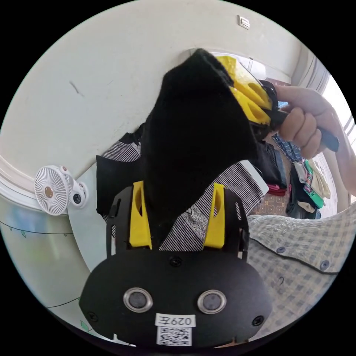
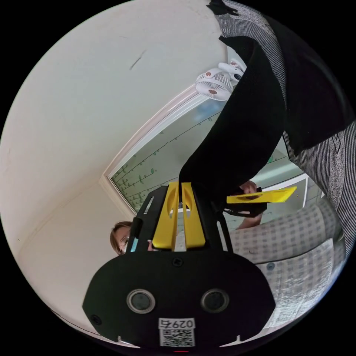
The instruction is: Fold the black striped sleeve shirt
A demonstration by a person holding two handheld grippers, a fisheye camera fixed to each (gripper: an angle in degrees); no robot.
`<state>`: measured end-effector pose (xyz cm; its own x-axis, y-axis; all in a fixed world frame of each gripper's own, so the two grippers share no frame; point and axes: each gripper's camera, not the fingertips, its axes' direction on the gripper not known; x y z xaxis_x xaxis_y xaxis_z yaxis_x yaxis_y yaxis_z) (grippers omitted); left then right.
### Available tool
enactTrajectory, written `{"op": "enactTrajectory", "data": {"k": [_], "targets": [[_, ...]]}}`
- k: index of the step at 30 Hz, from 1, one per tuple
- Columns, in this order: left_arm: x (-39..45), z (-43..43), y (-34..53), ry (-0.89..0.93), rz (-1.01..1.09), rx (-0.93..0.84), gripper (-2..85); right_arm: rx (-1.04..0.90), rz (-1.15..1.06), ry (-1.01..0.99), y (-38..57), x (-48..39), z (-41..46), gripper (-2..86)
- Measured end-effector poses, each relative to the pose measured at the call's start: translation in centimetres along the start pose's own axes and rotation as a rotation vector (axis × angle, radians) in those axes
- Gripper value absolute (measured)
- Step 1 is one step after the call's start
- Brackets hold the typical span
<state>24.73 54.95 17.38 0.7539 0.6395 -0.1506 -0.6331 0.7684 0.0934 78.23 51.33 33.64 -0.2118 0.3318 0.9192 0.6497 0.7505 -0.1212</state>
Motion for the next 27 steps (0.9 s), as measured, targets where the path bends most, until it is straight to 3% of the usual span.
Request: {"op": "enactTrajectory", "data": {"k": [3,7,13,16,20,22,25,27], "targets": [[-0.1,-0.3,0.7,-0.032,0.017,0.018,5.6,0.069,-0.023,0.034,0.8,-0.6,-1.5,0.0],[-1.4,-0.1,1.7,-0.079,-0.004,-0.009,0.7,0.13,-0.029,0.076,1.2,-1.1,-2.8,-0.1],[-7.2,-1.3,1.1,0.008,-0.07,0.022,-0.8,0.137,-0.056,0.078,-2.5,-3.3,-0.2,-0.1],[-12.1,-5.3,-2.3,-0.015,-0.068,0.101,-0.9,0.026,-0.234,0.081,-6.9,-10.0,5.8,0.0],[-16.0,-13.0,-4.6,-0.147,-0.07,0.297,-0.9,-0.193,-0.475,0.266,-5.7,-20.1,13.6,0.0],[-16.2,-13.5,-4.7,-0.101,-0.047,0.326,-0.7,-0.174,-0.5,0.374,-3.6,-21.5,13.1,0.0],[-15.4,-7.9,-4.6,0.131,0.009,0.24,0.0,-0.056,-0.393,0.582,0.2,-18.7,8.1,0.0],[-13.7,1.8,-4.0,0.364,0.005,0.065,1.5,0.043,-0.155,0.727,2.8,-12.2,2.0,0.1]]}}
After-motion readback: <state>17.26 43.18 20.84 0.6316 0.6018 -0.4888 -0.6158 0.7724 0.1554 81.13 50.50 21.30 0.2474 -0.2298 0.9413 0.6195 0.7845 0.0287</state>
